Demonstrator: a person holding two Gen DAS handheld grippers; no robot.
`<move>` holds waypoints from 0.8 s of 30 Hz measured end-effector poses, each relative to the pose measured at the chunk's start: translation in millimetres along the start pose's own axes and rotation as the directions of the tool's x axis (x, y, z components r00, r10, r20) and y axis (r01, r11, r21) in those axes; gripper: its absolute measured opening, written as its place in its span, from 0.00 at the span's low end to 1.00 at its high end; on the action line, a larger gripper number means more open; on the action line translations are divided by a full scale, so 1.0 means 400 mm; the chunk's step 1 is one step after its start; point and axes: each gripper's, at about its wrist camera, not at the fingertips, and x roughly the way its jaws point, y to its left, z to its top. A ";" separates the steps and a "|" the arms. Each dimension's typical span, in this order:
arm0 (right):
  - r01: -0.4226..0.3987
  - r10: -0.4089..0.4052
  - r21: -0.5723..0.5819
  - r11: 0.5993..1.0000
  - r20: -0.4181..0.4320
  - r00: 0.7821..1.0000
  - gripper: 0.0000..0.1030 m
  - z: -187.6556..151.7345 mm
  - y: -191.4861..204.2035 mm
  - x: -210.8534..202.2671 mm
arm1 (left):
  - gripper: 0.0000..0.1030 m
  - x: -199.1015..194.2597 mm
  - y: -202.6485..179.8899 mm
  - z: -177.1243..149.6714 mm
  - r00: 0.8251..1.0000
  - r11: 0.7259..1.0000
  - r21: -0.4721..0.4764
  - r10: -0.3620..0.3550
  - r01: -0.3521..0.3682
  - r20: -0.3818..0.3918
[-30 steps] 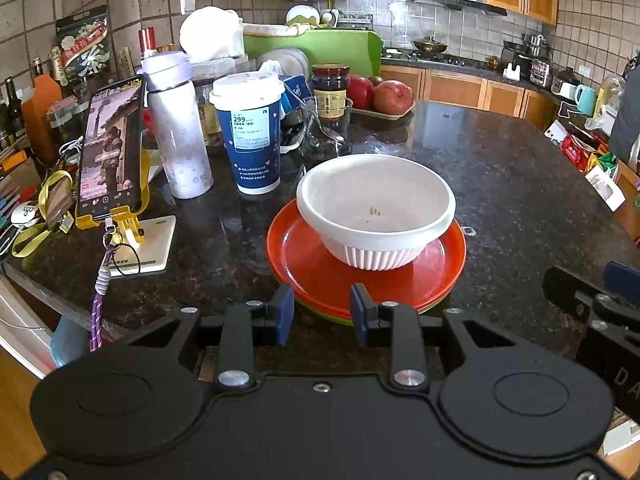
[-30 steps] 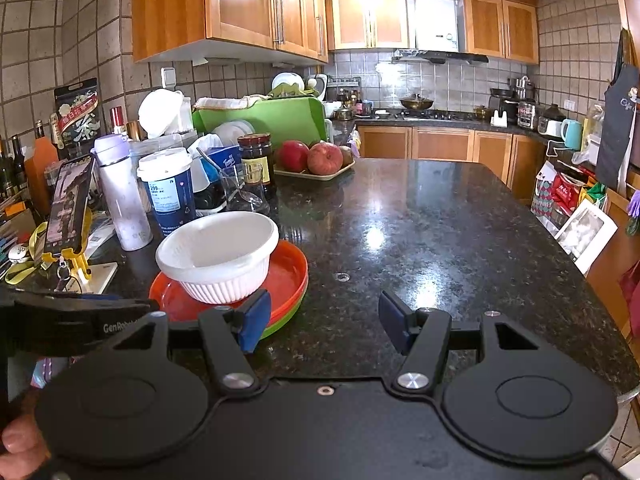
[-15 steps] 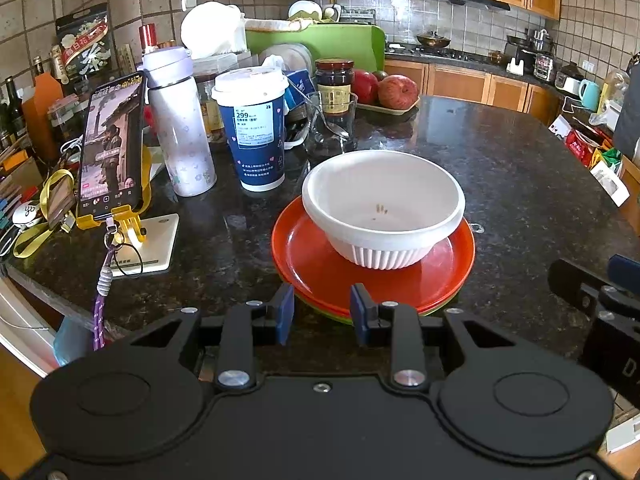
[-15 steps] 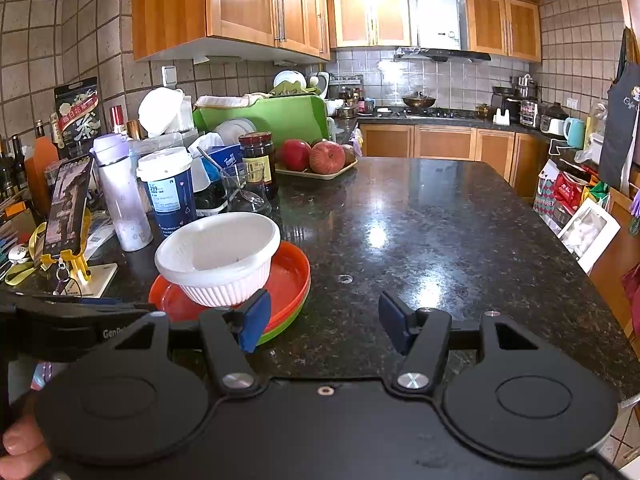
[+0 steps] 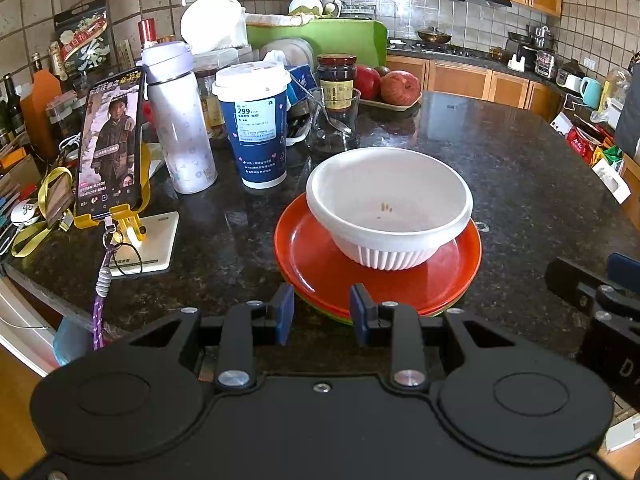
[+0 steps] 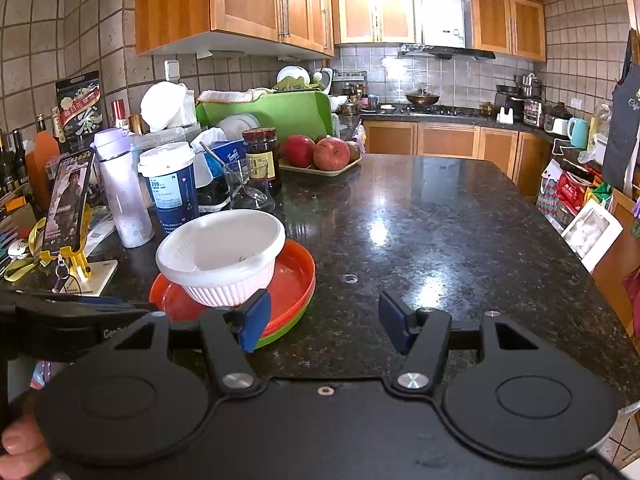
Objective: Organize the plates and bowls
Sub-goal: 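Withdraw the open left tool from the bowl on the plates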
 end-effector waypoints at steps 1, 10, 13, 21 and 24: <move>-0.001 0.001 0.000 1.000 -0.001 1.000 0.60 0.001 0.000 0.001 | 0.39 0.000 0.000 0.001 1.000 1.000 0.000 0.000 0.000 -0.001; -0.005 0.005 -0.002 1.000 -0.006 1.000 0.60 0.003 -0.001 0.006 | 0.39 0.007 0.007 0.006 1.000 1.000 0.000 -0.003 0.003 -0.003; -0.006 0.006 -0.001 1.000 -0.010 1.000 0.60 0.006 0.000 0.011 | 0.39 0.008 0.007 0.007 1.000 1.000 0.001 -0.003 0.003 -0.003; -0.008 0.008 0.000 1.000 -0.013 1.000 0.60 0.010 0.001 0.022 | 0.39 0.010 0.008 0.009 1.000 1.000 -0.001 -0.002 0.002 -0.004; -0.009 0.009 0.002 1.000 -0.015 1.000 0.60 0.011 0.001 0.025 | 0.39 0.012 0.010 0.010 1.000 1.000 0.000 -0.001 0.001 -0.004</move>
